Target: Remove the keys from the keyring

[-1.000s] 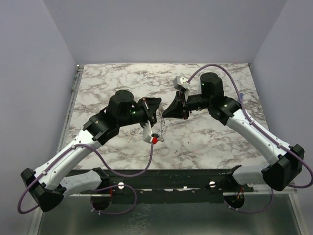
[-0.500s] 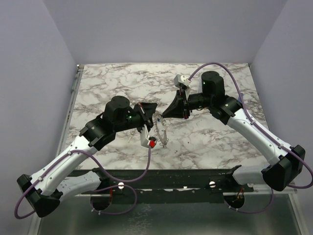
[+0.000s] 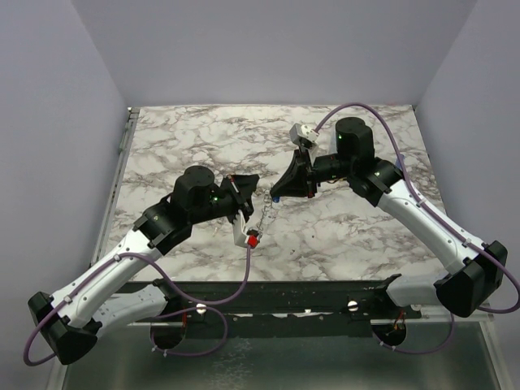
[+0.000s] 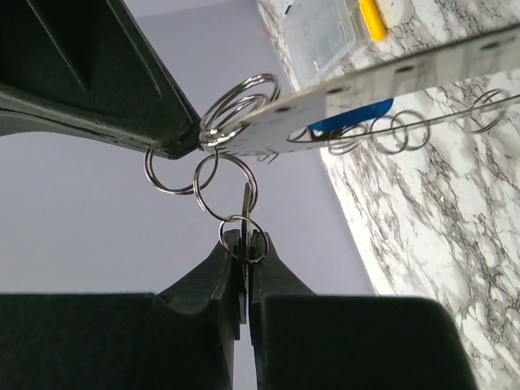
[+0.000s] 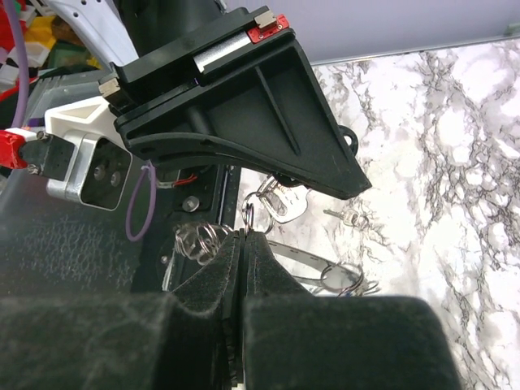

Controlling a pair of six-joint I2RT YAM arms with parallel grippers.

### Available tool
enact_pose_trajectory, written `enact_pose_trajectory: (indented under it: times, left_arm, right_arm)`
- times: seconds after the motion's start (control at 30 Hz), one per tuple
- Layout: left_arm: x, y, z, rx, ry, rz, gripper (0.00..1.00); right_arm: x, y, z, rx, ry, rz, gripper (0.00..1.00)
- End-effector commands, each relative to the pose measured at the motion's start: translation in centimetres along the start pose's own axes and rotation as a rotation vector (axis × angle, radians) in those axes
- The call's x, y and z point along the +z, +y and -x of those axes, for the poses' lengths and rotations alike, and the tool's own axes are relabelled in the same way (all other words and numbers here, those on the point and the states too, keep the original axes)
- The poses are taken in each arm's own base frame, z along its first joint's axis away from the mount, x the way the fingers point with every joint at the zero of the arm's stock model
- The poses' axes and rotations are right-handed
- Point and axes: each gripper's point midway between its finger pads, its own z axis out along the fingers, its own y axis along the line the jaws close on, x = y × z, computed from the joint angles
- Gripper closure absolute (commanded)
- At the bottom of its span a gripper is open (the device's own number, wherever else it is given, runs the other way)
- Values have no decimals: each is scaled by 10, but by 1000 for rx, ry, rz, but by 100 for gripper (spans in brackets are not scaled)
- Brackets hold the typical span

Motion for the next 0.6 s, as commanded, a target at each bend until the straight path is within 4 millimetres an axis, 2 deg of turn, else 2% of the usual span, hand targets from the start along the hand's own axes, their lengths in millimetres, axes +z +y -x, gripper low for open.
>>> enact_pose_trajectory:
  times: [0.0, 0.33, 0.57]
  left_arm:
    - [-2, 3, -4, 2, 32, 37, 100]
    - [-1, -4, -4, 64, 44, 48, 100]
    - [-1, 10, -10, 17, 63, 75, 100]
  right_arm:
    - [-5, 14, 22, -44, -36, 43, 99]
    - [-6, 16, 24, -22, -44, 48, 99]
    - [-6, 19, 16, -33, -23, 67, 99]
